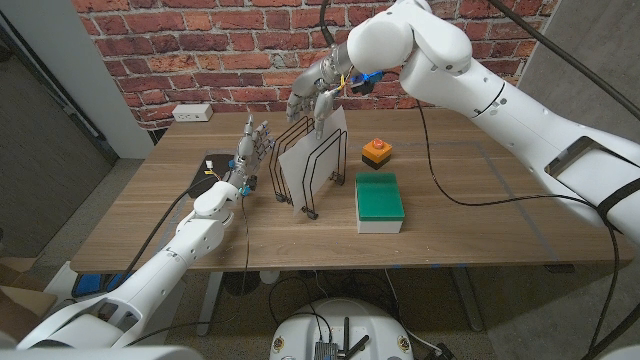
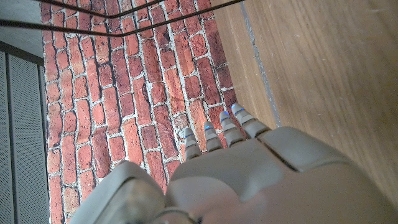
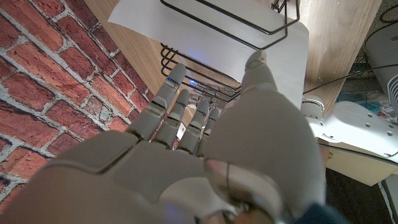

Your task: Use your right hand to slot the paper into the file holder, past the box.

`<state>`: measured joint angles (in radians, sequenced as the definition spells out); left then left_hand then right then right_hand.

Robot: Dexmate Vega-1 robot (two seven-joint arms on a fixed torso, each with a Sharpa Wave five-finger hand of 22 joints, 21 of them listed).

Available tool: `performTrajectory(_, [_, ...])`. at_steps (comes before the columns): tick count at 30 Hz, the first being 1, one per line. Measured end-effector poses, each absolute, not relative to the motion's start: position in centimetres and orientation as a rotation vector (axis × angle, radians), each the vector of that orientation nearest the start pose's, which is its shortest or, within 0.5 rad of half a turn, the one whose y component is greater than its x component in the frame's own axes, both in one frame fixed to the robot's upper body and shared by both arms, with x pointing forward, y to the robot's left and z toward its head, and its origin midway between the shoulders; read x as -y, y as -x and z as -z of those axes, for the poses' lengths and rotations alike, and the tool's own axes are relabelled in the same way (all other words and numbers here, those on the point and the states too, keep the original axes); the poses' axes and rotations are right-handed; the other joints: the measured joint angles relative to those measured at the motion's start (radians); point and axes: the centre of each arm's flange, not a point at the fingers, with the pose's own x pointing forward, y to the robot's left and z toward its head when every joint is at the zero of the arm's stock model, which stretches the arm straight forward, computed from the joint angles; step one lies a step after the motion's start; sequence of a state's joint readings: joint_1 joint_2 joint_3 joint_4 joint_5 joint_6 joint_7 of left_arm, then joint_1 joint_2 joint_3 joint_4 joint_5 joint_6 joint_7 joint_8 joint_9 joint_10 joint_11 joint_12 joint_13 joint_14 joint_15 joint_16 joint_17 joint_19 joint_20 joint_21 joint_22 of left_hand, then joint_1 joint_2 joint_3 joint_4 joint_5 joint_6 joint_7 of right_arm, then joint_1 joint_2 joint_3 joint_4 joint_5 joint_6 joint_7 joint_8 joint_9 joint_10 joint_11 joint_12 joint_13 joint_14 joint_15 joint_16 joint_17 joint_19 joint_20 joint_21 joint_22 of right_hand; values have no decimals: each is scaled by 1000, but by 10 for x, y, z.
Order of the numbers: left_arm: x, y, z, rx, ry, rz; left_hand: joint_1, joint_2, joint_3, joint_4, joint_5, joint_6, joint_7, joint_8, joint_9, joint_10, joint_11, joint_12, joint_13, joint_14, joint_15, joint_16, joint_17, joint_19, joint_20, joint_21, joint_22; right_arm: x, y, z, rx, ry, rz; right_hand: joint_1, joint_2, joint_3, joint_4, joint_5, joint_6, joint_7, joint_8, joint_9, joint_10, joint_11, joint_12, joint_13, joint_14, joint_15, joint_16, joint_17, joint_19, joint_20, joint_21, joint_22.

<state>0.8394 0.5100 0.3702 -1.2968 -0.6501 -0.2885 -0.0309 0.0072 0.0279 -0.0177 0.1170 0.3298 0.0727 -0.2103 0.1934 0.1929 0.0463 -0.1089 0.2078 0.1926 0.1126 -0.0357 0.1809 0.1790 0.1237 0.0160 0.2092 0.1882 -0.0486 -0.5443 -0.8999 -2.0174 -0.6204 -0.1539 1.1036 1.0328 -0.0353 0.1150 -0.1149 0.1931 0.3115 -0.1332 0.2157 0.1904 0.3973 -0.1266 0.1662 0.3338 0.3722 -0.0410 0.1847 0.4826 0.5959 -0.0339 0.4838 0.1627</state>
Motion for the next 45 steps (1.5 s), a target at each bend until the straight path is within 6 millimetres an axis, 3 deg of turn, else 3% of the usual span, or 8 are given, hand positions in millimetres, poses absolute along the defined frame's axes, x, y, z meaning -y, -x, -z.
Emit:
performTrajectory(7, [-291, -653, 28, 590, 41, 206, 0, 0, 0, 0, 0, 0, 0, 0, 0, 0, 0, 0, 0, 0, 0, 0, 0, 0, 0, 0, 0, 2, -444, -211, 674, 2049, -599, -12, -1, 0, 0, 0, -16, 9, -8, -1, -21, 4, 4, -9, -27, -1, 0, -9, -29, -1, -25, 0])
performTrajectory(8, [-291, -653, 28, 590, 41, 206, 0, 0, 0, 0, 0, 0, 0, 0, 0, 0, 0, 0, 0, 0, 0, 0, 0, 0, 0, 0, 0, 11, -446, -213, 666, 2036, -587, -12, -1, 0, 0, 0, -18, 11, -9, -3, -25, 3, 4, -13, -35, -1, 0, -11, -36, 0, -31, 0])
performTrajectory(12, [-291, -653, 28, 590, 41, 206, 0, 0, 0, 0, 0, 0, 0, 0, 0, 0, 0, 0, 0, 0, 0, 0, 0, 0, 0, 0, 0, 8, -445, -215, 690, 1990, -599, -22, 1, 0, 0, 0, -23, 16, -12, -5, -36, 3, 4, -18, -52, -2, 0, -19, -52, 5, -44, 0])
performTrajectory(14, [-291, -653, 28, 590, 41, 205, 0, 0, 0, 0, 0, 0, 0, 0, 0, 0, 0, 0, 0, 0, 0, 0, 0, 0, 0, 0, 0, 24, -448, -214, 683, 1944, -583, -23, 2, 0, 0, 0, -24, 17, -12, -5, -36, 3, 4, -18, -52, -2, 0, -19, -52, 5, -49, 0])
performTrajectory(27, [-291, -653, 28, 592, 41, 206, 0, 0, 0, 0, 0, 0, 0, 0, 0, 0, 0, 0, 0, 0, 0, 0, 0, 0, 0, 0, 0, 41, -454, -219, 693, 1768, -512, -51, 20, -8, 8, 0, -23, 30, -16, -4, -41, 9, 16, -32, -63, -2, 6, -32, -62, 5, -72, 0])
performTrajectory(29, [-291, -653, 28, 592, 41, 205, 0, 0, 0, 0, 0, 0, 0, 0, 0, 0, 0, 0, 0, 0, 0, 0, 0, 0, 0, 0, 0, 53, -453, -203, 684, 1722, -504, -56, 25, -4, 12, 0, -23, 30, -16, -4, -40, 8, 16, -32, -63, -2, 8, -33, -62, 5, -75, 0])
performTrajectory(45, [-291, -653, 28, 592, 41, 205, 0, 0, 0, 0, 0, 0, 0, 0, 0, 0, 0, 0, 0, 0, 0, 0, 0, 0, 0, 0, 0, 87, -461, -184, 656, 1490, -362, -68, 37, -7, 16, 0, -13, 32, -11, -4, -33, 9, 16, -41, -63, -2, 12, -42, -73, 5, -90, 0])
